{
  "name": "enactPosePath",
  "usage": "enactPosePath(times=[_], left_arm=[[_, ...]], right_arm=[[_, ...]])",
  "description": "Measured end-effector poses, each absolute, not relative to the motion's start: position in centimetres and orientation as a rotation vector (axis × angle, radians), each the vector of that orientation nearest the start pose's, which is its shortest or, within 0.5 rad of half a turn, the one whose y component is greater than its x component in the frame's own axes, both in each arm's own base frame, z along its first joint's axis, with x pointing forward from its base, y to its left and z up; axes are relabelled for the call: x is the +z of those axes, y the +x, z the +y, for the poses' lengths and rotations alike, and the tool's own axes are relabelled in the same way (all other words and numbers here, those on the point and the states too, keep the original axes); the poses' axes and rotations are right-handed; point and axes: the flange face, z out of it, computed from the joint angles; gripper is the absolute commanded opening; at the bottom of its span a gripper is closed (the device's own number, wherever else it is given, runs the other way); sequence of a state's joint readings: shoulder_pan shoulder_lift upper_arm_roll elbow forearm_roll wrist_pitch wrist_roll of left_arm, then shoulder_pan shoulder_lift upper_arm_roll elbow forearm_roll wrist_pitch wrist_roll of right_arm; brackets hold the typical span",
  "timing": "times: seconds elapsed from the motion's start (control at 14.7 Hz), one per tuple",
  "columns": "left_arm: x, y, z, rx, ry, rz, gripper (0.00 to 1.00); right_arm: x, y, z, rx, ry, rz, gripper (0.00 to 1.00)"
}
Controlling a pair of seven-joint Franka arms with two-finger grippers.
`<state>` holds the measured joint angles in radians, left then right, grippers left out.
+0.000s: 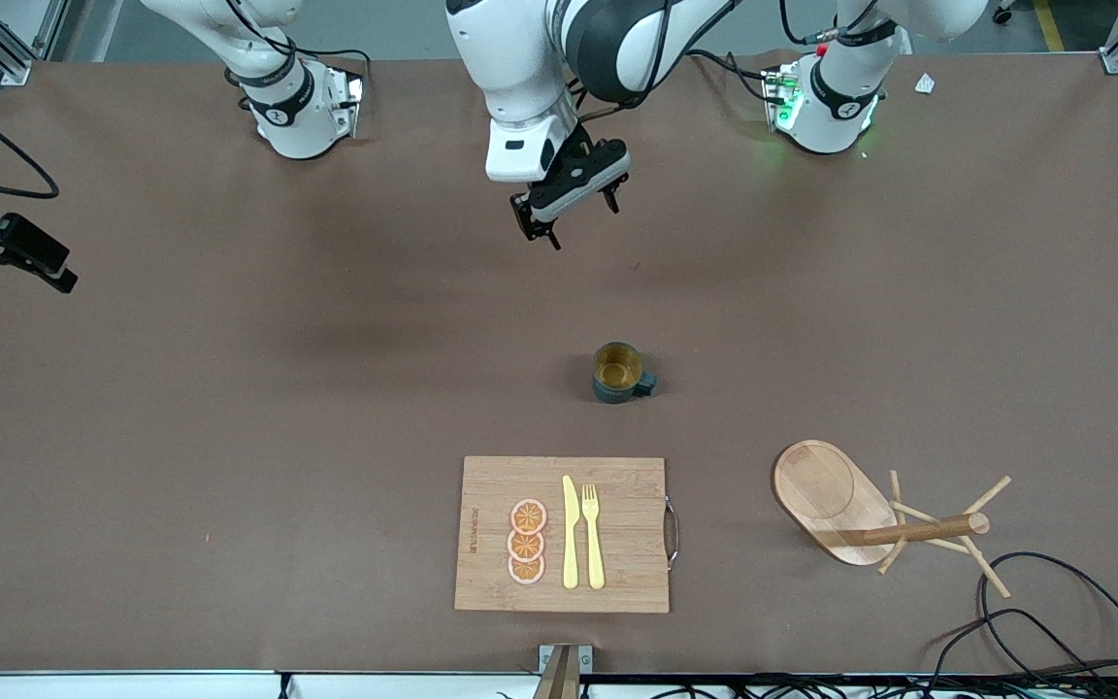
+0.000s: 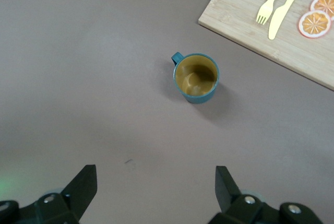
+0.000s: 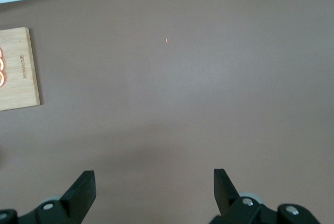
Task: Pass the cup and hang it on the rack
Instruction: 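Move the left gripper over the teal mug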
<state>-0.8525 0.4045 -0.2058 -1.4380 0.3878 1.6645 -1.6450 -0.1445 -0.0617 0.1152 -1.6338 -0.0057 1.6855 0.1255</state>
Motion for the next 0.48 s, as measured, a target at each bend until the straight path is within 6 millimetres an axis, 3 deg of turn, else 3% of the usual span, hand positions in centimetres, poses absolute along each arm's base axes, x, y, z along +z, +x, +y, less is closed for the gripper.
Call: enactPosePath(times=[0.2, 0.48], left_arm=[[45.8, 38.6, -53.9, -0.392, -2.772, -0.797, 1.0], [46.8, 42.2, -51.2, -0.396, -2.748, -0.885, 1.0]], right_arm=[[64.0, 53.7, -1.3, -0.18, -3.137, 0.243, 1.0], [64.5, 53.8, -1.4, -0.214, -3.134, 0.244, 1.0]])
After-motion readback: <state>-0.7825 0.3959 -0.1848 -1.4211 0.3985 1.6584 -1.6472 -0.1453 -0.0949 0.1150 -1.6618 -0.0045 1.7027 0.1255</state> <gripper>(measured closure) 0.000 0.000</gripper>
